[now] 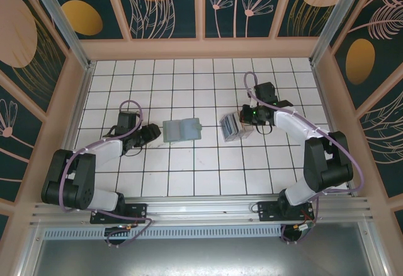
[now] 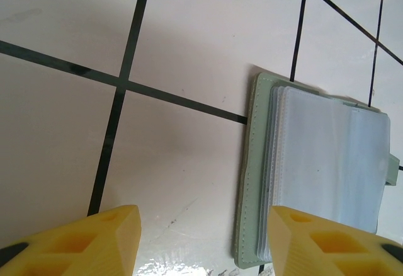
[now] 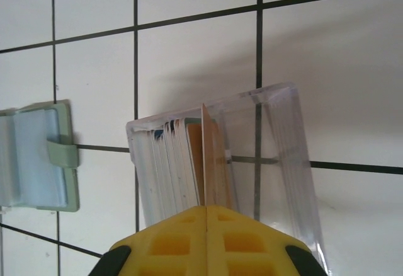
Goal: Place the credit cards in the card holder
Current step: Pick up the credit card from the storage box, then insert the credit card into the card slot.
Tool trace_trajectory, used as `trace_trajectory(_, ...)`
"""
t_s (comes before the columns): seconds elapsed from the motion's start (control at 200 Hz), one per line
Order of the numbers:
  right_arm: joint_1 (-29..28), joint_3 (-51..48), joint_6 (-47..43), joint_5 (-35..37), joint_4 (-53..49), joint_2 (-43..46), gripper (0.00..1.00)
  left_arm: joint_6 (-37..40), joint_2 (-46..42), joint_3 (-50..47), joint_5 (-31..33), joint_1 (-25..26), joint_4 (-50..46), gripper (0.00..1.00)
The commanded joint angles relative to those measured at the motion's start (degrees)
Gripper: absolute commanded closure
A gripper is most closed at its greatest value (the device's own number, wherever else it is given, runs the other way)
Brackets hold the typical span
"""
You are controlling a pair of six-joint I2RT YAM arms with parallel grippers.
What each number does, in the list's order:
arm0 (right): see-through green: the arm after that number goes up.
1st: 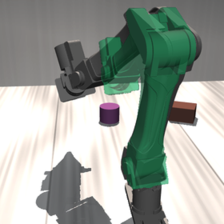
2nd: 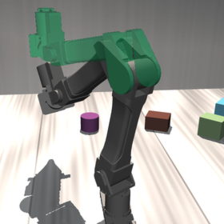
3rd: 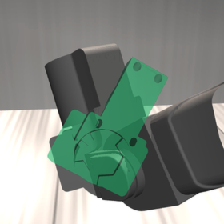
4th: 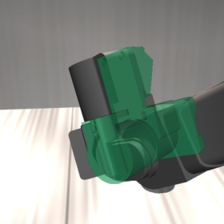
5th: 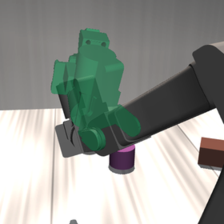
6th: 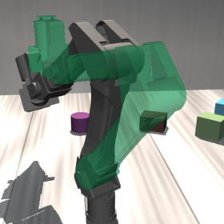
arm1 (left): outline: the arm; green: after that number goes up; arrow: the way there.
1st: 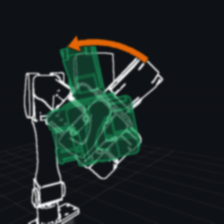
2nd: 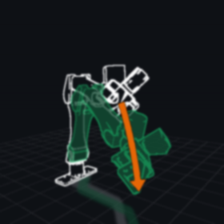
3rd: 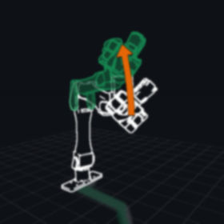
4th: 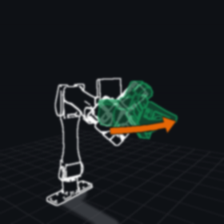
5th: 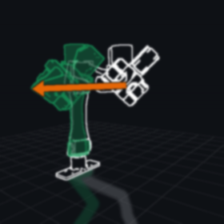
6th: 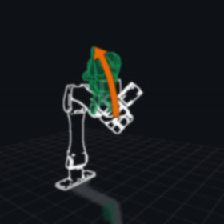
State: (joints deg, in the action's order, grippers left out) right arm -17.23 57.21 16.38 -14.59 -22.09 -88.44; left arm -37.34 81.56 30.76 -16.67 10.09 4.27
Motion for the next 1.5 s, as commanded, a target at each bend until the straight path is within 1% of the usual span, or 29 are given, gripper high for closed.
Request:
trace_trajectory(0.0,-0.2,-0.7,-0.6,2.9,-2.3,1.9,1.0,-0.4,0.6,-0.3,-0.9,-0.2,1.0,0.44)
trace_trajectory(0.165,-0.8,-1.5,-0.4,9.3,-2.3,6.8,1.0,-0.1,0.5,0.4,-0.8,-0.3,0.1,0.44)
trace_trajectory(0.32,-1.5,-4.1,0.2,13.5,1.5,15.1,1.0,0.5,-0.1,1.0,-0.7,-0.3,-0.8,0.44)
trace_trajectory(0.385,-1.6,-5.0,0.8,12.1,4.5,17.9,1.0,0.5,-0.5,1.3,-0.9,-0.2,-1.3,0.44)
trace_trajectory(0.5,-3.3,-6.2,2.2,2.4,11.5,18.2,1.0,0.3,-0.4,1.0,-2.3,-0.3,-0.4,0.44)
trace_trajectory(0.546,-4.8,-6.9,3.9,-1.9,15.4,16.8,1.0,0.6,0.3,1.6,-3.4,-0.2,-0.9,0.44)
trace_trajectory(0.636,-8.8,-7.1,8.5,-5.3,23.1,12.1,1.0,0.5,1.5,1.6,-6.6,-0.3,0.0,0.44)
trace_trajectory(0.766,-13.4,-4.6,14.6,-12.1,33.7,1.0,1.0,1.5,3.7,1.9,-11.6,0.2,1.6,0.44)
trace_trajectory(0.821,-13.8,-3.2,17.0,-15.3,37.4,-3.8,1.0,2.5,3.9,2.6,-11.0,1.0,0.1,0.44)
trace_trajectory(0.871,-15.7,-2.0,18.4,-17.8,39.7,-7.6,1.0,3.2,3.8,2.9,-9.6,1.6,-0.7,0.44)
trace_trajectory(1.001,-16.6,1.7,18.6,-20.2,39.2,-14.8,1.0,4.2,4.9,4.3,-8.1,2.1,-3.4,0.45)
trace_trajectory(1.091,-16.4,2.3,19.7,-23.2,41.0,-17.4,1.0,3.6,4.8,3.8,-7.7,2.4,-2.4,0.47)
trace_trajectory(1.251,-16.4,3.9,20.0,-26.0,40.1,-21.5,1.0,3.9,7.1,5.1,-6.8,2.4,-3.5,0.53)
trace_trajectory(1.301,-16.5,3.8,19.9,-26.0,40.0,-22.1,1.0,3.7,7.8,5.0,-6.5,2.4,-3.0,0.57)
trace_trajectory(1.391,-16.4,3.8,19.6,-25.7,39.7,-23.2,1.0,3.5,9.2,6.0,-6.7,2.5,-3.8,0.69)
trace_trajectory(1.496,-15.9,3.8,20.8,-27.6,41.2,-25.0,1.0,3.0,9.5,6.0,-6.2,2.8,-3.6,0.72)
